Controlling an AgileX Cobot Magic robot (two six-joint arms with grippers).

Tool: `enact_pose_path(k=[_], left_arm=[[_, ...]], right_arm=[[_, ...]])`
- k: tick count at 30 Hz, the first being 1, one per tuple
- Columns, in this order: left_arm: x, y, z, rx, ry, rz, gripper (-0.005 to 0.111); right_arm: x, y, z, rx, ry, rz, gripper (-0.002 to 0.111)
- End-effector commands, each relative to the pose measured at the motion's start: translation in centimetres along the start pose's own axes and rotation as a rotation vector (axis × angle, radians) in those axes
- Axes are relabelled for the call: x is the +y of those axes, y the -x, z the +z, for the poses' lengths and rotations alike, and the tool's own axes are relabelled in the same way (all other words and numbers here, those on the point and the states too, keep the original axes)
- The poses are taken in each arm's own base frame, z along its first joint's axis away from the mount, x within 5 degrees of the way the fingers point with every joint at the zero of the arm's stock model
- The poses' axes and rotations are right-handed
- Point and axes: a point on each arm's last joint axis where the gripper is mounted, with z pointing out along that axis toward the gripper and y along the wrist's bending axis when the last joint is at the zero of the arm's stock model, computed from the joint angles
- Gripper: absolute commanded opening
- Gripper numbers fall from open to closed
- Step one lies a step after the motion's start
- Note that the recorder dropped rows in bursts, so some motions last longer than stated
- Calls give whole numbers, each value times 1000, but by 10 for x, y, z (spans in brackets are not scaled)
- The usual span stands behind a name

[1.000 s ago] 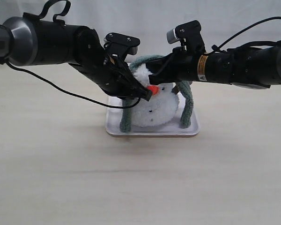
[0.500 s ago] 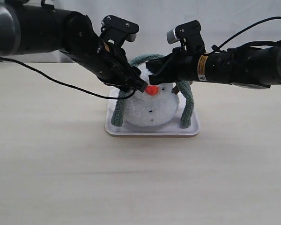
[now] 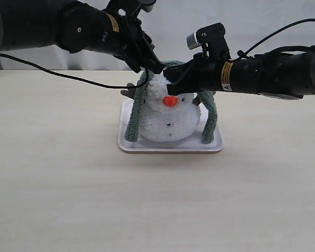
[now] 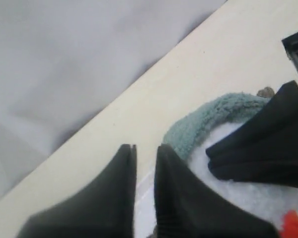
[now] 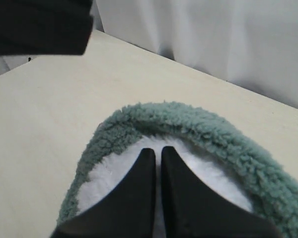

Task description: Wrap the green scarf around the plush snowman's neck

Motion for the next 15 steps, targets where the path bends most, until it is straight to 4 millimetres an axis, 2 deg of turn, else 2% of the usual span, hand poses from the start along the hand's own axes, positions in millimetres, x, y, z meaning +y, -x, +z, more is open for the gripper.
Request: enact_pose_path(k=[1,7,11,15], left_arm=[[-1,-5,14,-21,18,101,0],[-8,-23,40,-1,5,154,0],[-11,-27,48,-28,2,154,0],[-6,-39,63,-50,11,131,0]], right_arm=[[-1,-7,2,40,-9,-21,4],[-1,-7,2,40,-9,-21,4],[-1,-7,2,40,-9,-21,4],[-1,-7,2,40,-9,-21,4]])
